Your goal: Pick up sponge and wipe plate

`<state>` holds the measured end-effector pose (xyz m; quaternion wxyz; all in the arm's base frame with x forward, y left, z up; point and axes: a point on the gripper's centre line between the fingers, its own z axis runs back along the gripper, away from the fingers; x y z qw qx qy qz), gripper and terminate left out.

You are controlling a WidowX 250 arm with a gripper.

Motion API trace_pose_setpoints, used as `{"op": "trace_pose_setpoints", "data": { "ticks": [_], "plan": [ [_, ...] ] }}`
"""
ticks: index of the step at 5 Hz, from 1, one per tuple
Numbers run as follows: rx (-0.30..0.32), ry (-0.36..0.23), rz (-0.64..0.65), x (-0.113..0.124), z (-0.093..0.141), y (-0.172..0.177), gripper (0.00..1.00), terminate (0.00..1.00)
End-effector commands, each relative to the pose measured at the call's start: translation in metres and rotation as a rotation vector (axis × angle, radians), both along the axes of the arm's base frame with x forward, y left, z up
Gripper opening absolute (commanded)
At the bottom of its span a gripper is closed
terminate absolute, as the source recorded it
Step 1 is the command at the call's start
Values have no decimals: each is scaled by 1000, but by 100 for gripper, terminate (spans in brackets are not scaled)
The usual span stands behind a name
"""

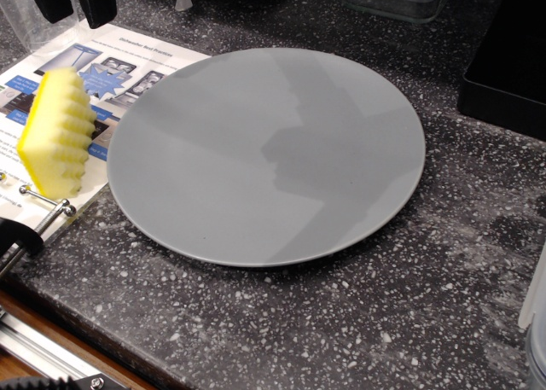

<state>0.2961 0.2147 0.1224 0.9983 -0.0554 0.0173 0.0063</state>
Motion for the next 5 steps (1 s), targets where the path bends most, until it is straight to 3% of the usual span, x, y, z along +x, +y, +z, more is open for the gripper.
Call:
{"op": "trace_pose_setpoints", "data": {
  "ticks": [1,2,4,5],
  "plan": [
    [0,0,0,0,0,0,100,0],
    [94,-166,60,-23,18,0,100,0],
    [284,-189,162,-38,19,4,100,0],
    [286,-172,271,-40,12,7,100,0]
  ]
}}
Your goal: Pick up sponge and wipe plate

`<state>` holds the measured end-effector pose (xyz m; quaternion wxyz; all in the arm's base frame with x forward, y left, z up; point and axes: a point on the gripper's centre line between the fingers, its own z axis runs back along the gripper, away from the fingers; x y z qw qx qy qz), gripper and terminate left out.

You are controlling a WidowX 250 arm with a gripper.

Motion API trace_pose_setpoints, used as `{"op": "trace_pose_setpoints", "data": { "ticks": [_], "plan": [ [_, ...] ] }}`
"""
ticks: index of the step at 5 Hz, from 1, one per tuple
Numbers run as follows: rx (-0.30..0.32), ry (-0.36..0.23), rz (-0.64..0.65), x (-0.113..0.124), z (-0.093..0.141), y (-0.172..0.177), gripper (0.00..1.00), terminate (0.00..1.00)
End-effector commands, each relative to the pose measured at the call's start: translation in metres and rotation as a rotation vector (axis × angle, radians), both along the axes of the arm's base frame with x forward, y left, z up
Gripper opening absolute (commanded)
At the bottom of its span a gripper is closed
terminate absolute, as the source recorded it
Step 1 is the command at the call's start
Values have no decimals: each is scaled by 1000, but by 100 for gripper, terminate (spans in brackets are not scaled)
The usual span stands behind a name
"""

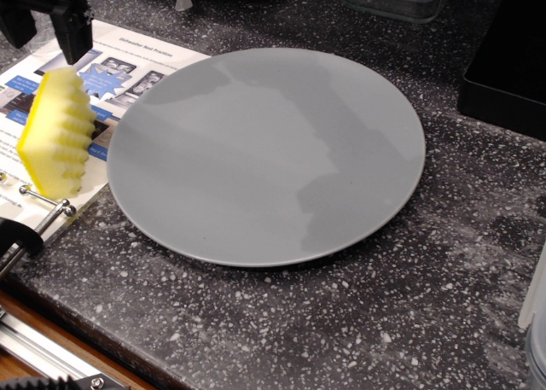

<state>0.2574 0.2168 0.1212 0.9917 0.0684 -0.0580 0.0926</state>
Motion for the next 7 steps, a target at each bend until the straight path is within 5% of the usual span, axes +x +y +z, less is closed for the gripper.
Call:
{"op": "trace_pose_setpoints", "data": {
  "ticks": [1,6,7],
  "plan": [
    [13,-23,146,-7,4,5,100,0],
    [-127,-65,178,-21,-50,2,100,0],
    [-135,-66,189,-15,-54,3,0,0]
  ]
}}
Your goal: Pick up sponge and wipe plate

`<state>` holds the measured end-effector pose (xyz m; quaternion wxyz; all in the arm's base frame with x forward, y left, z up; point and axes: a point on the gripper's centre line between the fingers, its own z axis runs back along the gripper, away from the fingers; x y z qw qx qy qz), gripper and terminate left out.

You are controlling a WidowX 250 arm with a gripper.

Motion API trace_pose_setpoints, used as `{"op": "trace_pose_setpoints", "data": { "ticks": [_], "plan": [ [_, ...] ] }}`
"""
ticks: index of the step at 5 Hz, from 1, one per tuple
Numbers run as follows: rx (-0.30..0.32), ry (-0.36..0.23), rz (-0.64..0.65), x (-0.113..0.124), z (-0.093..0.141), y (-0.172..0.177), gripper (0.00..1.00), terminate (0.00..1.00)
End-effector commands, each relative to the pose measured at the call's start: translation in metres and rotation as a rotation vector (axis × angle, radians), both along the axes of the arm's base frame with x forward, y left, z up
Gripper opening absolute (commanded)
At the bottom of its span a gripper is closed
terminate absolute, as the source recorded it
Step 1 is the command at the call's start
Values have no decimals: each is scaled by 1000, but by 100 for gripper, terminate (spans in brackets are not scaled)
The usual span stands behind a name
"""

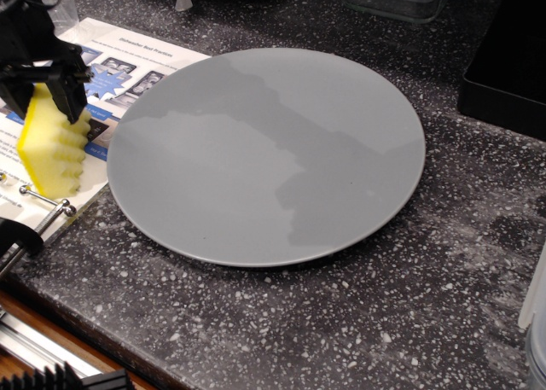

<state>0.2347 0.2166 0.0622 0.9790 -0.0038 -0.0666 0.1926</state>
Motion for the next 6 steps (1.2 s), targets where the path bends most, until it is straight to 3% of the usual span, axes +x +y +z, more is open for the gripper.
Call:
{"op": "trace_pose_setpoints", "data": {
  "ticks": [1,3,4,5,6],
  "plan": [
    [19,-42,2,9,4,7,0,0],
    [-2,-82,-104,33,64,-32,0,0],
    [46,-10,-143,33,64,-62,0,0],
    [79,-13,-95,39,52,-85,0,0],
    [156,19,-49,46,32,-91,0,0]
  ]
}}
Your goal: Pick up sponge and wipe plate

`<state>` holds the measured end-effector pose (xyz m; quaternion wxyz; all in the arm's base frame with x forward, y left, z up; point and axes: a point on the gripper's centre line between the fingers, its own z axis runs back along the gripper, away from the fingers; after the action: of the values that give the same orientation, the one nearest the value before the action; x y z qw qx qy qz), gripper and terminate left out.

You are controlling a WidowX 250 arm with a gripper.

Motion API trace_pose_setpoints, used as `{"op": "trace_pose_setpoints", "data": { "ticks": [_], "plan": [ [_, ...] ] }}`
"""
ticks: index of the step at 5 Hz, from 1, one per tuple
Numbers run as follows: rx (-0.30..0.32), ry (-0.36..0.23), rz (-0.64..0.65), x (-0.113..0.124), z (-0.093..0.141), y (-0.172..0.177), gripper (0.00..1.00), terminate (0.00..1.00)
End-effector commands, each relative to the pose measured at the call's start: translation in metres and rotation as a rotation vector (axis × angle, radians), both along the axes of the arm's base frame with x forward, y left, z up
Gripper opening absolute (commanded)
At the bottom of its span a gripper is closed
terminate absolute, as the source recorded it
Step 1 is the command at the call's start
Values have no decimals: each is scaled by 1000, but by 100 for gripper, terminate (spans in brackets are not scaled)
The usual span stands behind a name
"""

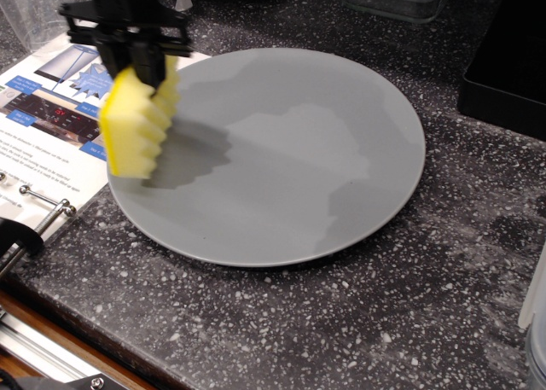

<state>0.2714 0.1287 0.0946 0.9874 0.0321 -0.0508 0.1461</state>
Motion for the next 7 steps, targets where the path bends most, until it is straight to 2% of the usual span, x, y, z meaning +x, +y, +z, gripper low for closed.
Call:
{"op": "trace_pose_setpoints", "data": {
  "ticks": [1,2,3,4,6,7],
  "plan": [
    [108,-1,67,15,-7,-10,0,0],
    [141,-3,77,18,-18,-17,0,0],
    [145,-12,88,27,-23,-27,0,0],
    [136,-30,111,40,-20,-50,0,0],
    [104,-88,156,51,-18,-102,0,0],
    [89,-94,180,60,-14,-127,0,0]
  ]
}}
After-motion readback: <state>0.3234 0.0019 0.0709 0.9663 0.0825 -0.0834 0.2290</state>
